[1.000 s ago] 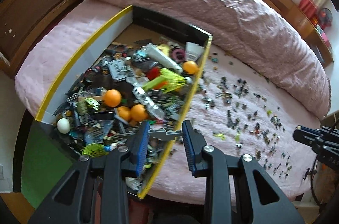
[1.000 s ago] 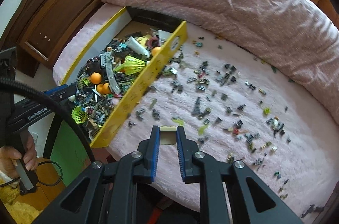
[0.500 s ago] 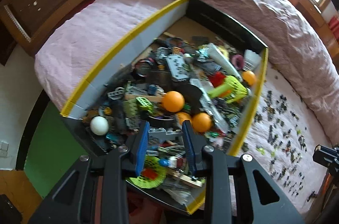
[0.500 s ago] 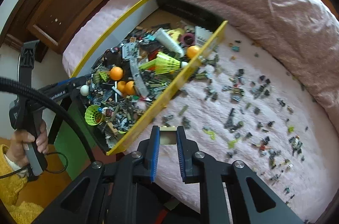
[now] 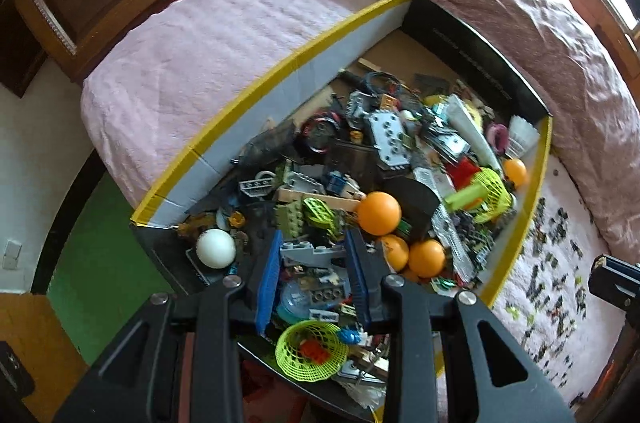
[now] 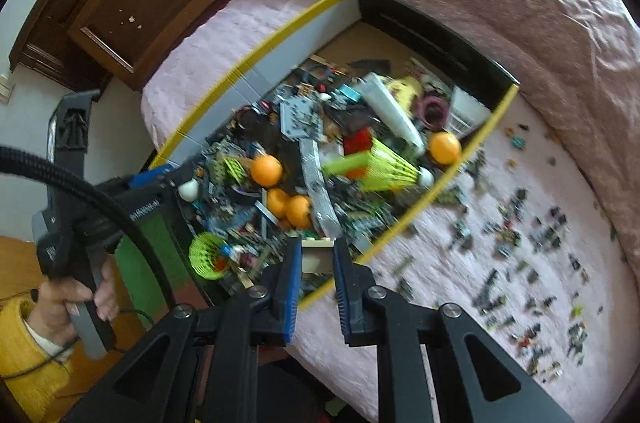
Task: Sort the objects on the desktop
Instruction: 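Carry both held pieces over the yellow-rimmed box, then open both tools to drop the pieces into the box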
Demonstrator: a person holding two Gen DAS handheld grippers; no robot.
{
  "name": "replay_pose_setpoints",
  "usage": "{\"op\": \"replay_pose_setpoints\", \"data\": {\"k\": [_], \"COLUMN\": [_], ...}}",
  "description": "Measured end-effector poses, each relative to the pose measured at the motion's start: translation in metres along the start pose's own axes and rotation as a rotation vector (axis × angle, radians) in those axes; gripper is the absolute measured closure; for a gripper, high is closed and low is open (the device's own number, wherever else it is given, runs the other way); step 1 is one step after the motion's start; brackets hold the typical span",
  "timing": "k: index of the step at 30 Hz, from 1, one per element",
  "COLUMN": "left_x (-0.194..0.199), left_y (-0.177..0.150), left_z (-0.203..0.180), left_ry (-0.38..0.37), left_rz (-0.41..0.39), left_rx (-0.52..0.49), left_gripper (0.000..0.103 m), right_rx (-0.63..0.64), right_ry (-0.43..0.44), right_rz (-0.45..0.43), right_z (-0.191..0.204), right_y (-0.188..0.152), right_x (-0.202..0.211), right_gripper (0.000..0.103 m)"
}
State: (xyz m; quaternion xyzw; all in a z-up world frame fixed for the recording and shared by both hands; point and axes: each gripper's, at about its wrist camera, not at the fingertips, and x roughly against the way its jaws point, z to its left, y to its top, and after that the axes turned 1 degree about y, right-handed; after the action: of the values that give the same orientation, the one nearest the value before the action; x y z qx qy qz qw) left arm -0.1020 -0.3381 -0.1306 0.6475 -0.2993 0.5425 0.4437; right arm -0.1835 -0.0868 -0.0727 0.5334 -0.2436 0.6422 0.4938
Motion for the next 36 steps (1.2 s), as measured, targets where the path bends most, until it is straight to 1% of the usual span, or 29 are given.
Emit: {"op": "replay_pose_setpoints", "data": {"k": [1, 2, 3, 5, 8, 9, 18, 26, 32, 34, 35, 36], "left_x": [-0.001, -0.003, -0.004, -0.005, -0.006, -0.006, -0.008, -0.007, -0.007, -0.006, -0.005, -0.004], "left_y": [0.001, 0.002, 0.003, 0.003, 0.001, 0.001, -0.004, -0.009, -0.012, -0.013, -0.014, -0.014], "left_z": [0.001, 0.001, 0.002, 0.004, 0.006, 0.006, 0.013, 0.020, 0.020, 0.019, 0.019, 0.017], "left_ry": [0.027, 0.048, 0.063, 0.068, 0.075, 0.075, 0.071, 0.074, 0.066, 0.050, 0.044, 0.039], "left_rz": [0.005, 0.011, 0.016, 0.014, 0.015, 0.015, 0.035, 0.041, 0.048, 0.046, 0.045, 0.044], "left_rx": [0.001, -0.001, -0.003, 0.004, 0.022, 0.027, 0.063, 0.085, 0.093, 0.098, 0.097, 0.094], "left_gripper": [0.067, 0.060, 0.055, 0.052, 0.042, 0.041, 0.037, 0.037, 0.037, 0.037, 0.037, 0.037], "right_rx": [0.009, 0.016, 0.021, 0.033, 0.051, 0.054, 0.051, 0.072, 0.077, 0.065, 0.051, 0.037], "right_ry": [0.006, 0.011, 0.015, 0.025, 0.034, 0.034, 0.039, 0.037, 0.033, 0.030, 0.034, 0.038], "right_rz": [-0.002, -0.003, -0.004, -0.001, 0.003, 0.003, 0.008, -0.016, -0.046, -0.059, -0.071, -0.080], "right_z": [0.004, 0.008, 0.011, 0.017, 0.024, 0.024, 0.026, 0.036, 0.046, 0.047, 0.046, 0.045], "right_y": [0.005, 0.008, 0.010, 0.016, 0.020, 0.021, 0.039, 0.057, 0.064, 0.065, 0.065, 0.064], "right_x": [-0.002, -0.004, -0.005, -0.009, -0.012, -0.013, -0.022, -0.022, -0.016, -0.013, -0.010, -0.008], "right_gripper": [0.087, 0.087, 0.087, 0.087, 0.087, 0.087, 0.087, 0.085, 0.085, 0.075, 0.067, 0.061]}}
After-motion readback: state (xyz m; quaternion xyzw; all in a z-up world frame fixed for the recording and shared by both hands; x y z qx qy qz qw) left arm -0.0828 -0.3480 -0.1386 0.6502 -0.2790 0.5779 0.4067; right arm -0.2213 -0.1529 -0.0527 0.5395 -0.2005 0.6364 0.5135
